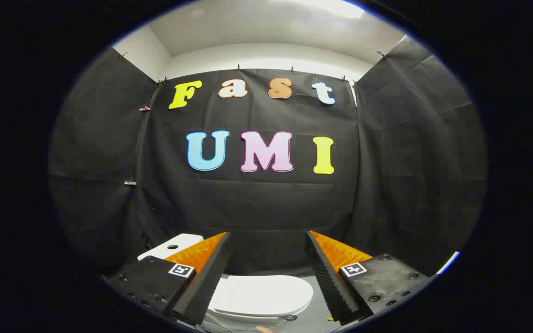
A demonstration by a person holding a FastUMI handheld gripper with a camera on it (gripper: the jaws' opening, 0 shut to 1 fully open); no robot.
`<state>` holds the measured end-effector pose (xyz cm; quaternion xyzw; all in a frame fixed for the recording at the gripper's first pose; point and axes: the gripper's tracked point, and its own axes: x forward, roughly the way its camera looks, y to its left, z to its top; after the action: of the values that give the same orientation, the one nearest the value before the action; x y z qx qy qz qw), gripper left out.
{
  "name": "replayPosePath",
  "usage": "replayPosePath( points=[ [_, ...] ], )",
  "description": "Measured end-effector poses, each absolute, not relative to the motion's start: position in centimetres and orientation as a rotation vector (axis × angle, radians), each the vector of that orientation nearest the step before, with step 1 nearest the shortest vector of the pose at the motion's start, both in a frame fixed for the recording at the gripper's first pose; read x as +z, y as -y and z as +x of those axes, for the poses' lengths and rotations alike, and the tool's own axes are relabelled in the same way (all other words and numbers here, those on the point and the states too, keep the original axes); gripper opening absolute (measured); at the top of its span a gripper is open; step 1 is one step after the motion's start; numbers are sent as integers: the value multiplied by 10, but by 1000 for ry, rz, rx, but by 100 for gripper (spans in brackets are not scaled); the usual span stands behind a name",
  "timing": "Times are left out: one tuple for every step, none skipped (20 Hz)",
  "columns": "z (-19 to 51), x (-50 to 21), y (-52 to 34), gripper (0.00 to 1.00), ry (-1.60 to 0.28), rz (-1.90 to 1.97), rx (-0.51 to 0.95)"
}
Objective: Open the toilet lid.
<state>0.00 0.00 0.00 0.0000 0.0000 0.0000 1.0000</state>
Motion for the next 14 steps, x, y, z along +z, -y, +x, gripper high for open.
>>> replayPosePath(
  points=[
    [0, 2, 1, 99, 0, -1, -1],
    [-1, 4, 0, 99, -1, -3, 2],
    [-2, 6, 0, 99, -4, -7, 3],
    [-3, 8, 2, 99, -3, -12, 4],
    [-4, 10, 3, 99, 1, -17, 2],
    [-5, 13, 5, 99, 6, -21, -1],
    [-6, 15, 6, 99, 10, -23, -1],
    [-8, 17, 7, 99, 14, -22, -2],
    [-9, 18, 7, 99, 17, -18, -1],
    [-8, 19, 6, 99, 21, -12, 0],
    [-8, 19, 7, 99, 23, -6, -4],
    [-8, 18, 9, 99, 21, -4, -10],
    [-7, 17, 10, 98, 11, -6, -12],
    [-7, 15, 11, 98, 1, -10, -15]
  ],
)
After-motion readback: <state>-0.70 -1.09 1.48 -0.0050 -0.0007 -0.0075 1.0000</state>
